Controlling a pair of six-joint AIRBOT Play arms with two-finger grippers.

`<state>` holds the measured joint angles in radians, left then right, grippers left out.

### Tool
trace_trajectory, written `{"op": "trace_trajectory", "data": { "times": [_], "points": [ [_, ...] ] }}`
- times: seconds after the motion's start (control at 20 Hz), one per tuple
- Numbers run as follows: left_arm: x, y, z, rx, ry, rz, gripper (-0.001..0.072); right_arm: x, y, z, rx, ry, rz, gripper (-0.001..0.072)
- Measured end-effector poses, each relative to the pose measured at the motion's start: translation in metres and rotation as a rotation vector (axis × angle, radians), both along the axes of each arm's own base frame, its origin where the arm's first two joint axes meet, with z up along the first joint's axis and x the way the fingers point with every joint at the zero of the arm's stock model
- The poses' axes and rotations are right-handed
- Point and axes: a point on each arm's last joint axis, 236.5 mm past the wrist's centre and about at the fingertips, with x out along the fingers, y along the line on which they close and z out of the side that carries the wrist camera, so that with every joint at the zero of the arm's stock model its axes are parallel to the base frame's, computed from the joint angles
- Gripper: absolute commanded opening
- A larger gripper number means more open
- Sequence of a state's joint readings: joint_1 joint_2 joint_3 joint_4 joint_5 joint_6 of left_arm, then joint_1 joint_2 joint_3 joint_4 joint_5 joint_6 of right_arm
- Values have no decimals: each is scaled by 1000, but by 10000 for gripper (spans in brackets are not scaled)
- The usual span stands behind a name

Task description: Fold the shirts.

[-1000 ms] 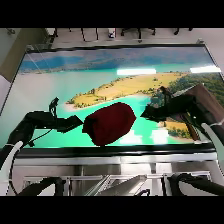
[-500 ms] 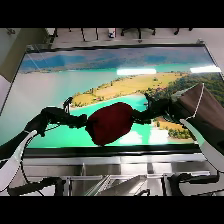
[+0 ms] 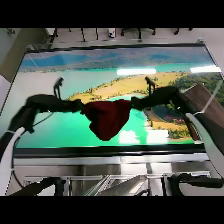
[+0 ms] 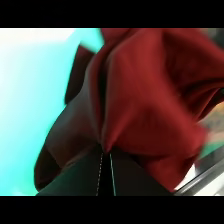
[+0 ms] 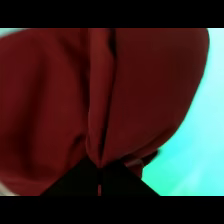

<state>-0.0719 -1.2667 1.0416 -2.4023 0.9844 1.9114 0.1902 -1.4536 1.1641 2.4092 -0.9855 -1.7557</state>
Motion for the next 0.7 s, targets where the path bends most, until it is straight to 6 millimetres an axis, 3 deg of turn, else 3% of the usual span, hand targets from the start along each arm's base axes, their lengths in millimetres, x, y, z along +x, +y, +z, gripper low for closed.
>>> {"op": "trace_trajectory", "data": {
  "times": [0.1, 0.2, 0.3, 0.4, 0.5, 0.55, 0.6, 0.7],
  "points": [
    [9, 10, 97, -17, -218, 9, 10, 14, -1, 98, 41, -213, 29, 19],
    [-3, 20, 200, -22, -456, 25, 11, 4, -5, 207, 68, -460, 54, 19],
    [-41, 29, 303, -20, -710, 45, 10, -30, -11, 309, 81, -711, 75, 20],
    [-90, 36, 380, -10, -918, 66, 10, -77, -22, 386, 68, -929, 84, 20],
    [-133, 45, 428, 29, -1070, 99, 10, -118, -35, 435, 32, -1088, 71, 20],
    [-149, 50, 442, 51, -1119, 124, 11, -130, -42, 449, 2, -1142, 59, 20],
    [-159, 56, 452, 73, -1151, 150, 11, -139, -49, 456, -32, -1178, 47, 20],
    [-163, 65, 453, 115, -1147, 180, 11, -140, -56, 453, -90, -1179, 46, 20]
  ]
}}
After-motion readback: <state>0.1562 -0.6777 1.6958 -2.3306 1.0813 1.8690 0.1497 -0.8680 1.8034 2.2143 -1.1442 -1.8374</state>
